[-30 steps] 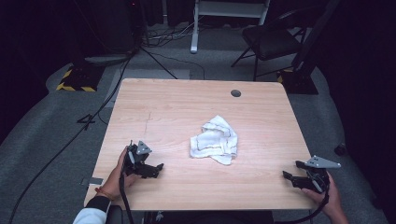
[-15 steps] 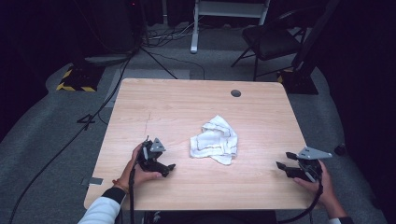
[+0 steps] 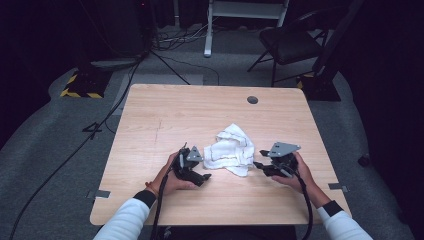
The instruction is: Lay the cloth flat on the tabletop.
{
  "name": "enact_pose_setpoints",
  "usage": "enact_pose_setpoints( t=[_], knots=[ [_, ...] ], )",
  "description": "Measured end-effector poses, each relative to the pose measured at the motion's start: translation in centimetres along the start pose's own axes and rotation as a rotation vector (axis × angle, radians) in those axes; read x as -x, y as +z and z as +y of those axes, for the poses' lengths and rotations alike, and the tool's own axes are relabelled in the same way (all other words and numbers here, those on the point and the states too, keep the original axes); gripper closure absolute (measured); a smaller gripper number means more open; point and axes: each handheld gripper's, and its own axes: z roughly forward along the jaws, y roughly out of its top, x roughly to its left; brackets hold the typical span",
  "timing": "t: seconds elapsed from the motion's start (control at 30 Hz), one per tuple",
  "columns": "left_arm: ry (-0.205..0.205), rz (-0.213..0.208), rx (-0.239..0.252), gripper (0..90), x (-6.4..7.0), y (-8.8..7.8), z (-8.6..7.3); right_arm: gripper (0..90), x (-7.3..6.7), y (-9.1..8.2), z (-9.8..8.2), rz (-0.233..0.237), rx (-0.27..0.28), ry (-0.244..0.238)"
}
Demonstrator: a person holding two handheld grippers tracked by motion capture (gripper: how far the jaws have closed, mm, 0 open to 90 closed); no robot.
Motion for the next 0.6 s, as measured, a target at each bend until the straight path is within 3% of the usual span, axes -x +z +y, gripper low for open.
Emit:
enact_pose_setpoints(
  t=[0.1,0.4,0.6],
  knots=[
    [0.011,-0.007,0.005,19.2,0.1,0.4,0.5,51.2,-0.6,1.0,0.8,0.016,0.001,-0.013],
    [0.018,-0.032,0.019,55.8,0.3,0.9,1.5,55.9,-1.1,4.5,1.7,0.046,-0.048,-0.022],
    [0.106,-0.028,-0.025,76.7,0.6,0.4,1.7,71.2,-0.8,5.3,1.4,0.043,-0.081,-0.019]
  ],
)
